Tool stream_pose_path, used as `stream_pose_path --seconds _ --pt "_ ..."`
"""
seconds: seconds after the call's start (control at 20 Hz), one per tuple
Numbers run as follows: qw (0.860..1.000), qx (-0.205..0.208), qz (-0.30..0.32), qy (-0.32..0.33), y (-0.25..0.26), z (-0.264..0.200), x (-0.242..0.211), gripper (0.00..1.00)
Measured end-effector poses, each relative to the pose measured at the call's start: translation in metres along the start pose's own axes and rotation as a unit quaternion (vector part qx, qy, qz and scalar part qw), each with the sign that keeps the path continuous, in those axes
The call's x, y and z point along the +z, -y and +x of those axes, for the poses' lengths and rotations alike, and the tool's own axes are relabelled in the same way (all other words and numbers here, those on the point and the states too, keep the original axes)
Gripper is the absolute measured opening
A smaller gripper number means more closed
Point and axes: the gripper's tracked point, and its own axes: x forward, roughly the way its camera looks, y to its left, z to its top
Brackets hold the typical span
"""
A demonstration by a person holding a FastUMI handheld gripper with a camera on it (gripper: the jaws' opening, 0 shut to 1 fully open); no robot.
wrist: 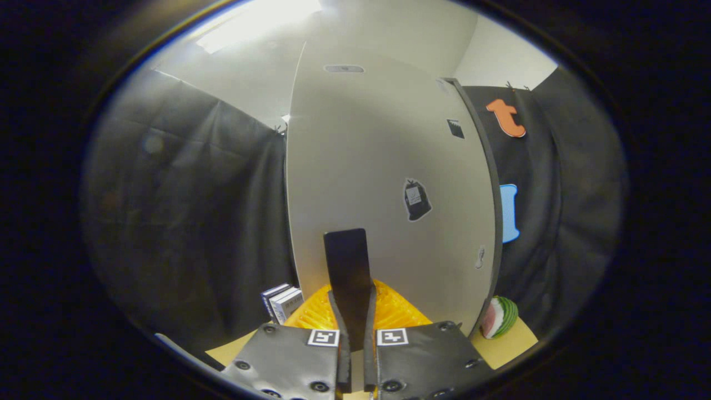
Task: Open the shoe cabinet door, grab the shoes and put them into the shoe cabinet, then close the shoe cabinet door.
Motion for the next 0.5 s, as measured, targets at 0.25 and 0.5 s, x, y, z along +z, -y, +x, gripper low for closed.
stream_pose_path --seconds 0.25,0.5 --pt "1.000 0.009 -0.002 0.006 0.025 -0.033 0.006 0.10" --pt "1.000 -0.004 -0.008 0.014 0.052 -0.058 0.011 0.10"
